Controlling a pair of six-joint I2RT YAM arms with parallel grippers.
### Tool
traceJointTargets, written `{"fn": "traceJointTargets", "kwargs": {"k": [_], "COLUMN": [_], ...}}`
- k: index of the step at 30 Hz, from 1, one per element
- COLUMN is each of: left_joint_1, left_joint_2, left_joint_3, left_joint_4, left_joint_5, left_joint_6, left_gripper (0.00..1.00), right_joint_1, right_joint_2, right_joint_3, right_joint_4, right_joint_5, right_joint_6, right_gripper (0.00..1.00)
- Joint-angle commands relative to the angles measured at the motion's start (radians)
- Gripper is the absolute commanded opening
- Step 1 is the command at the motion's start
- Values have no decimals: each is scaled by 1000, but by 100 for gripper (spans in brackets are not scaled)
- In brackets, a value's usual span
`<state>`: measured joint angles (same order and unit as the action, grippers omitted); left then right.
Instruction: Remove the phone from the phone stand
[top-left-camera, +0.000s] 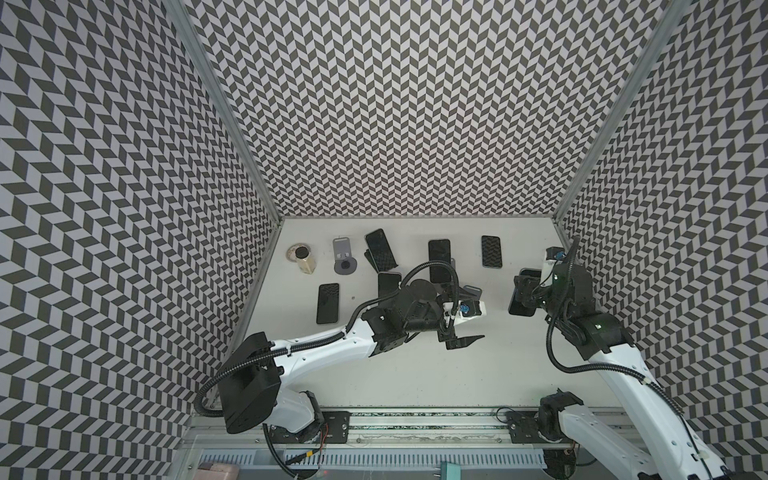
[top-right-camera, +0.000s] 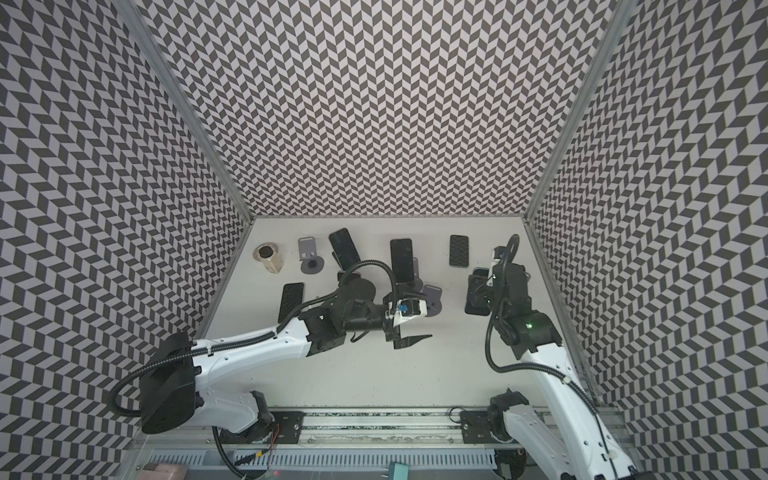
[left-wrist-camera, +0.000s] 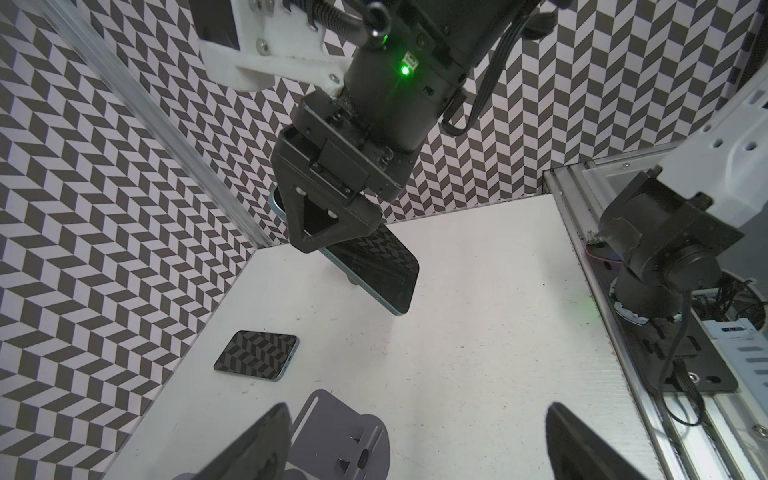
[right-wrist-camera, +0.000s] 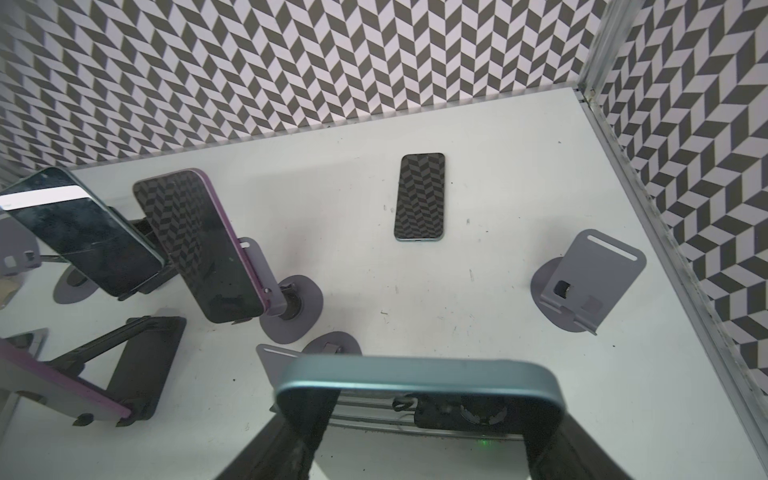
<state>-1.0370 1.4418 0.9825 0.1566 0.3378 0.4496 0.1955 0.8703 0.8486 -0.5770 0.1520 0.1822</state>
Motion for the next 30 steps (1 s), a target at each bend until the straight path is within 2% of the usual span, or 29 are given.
{"fn": "traceJointTargets", "kwargs": {"k": [1,10,19,26,30], "left_joint_1": [-18,-19,-13,-16,-15], "left_joint_2": [27,53,57,16,-11], "left_joint_3": [30,-10,-74,-79,-90], "left_joint_4": [22,73,171,136,151], "left_joint_5": [21,29,62,21,39], "left_joint_6": [53,144,36,-5,-24], "left_gripper": [95,96,95,96,96], "right_joint_1": [-16,-63,-76,-75,-75], "right_joint_2": [13,71,163,206,235], "right_joint_3": [25,-23,-37,-74,-92], "right_joint_4": [48,111,160,176,162], "right_joint_5": [-17,-52,-48,-40,-18], "right_joint_6": [-16,-1,55,93,108], "right_gripper": [0,0,0,0,0]}}
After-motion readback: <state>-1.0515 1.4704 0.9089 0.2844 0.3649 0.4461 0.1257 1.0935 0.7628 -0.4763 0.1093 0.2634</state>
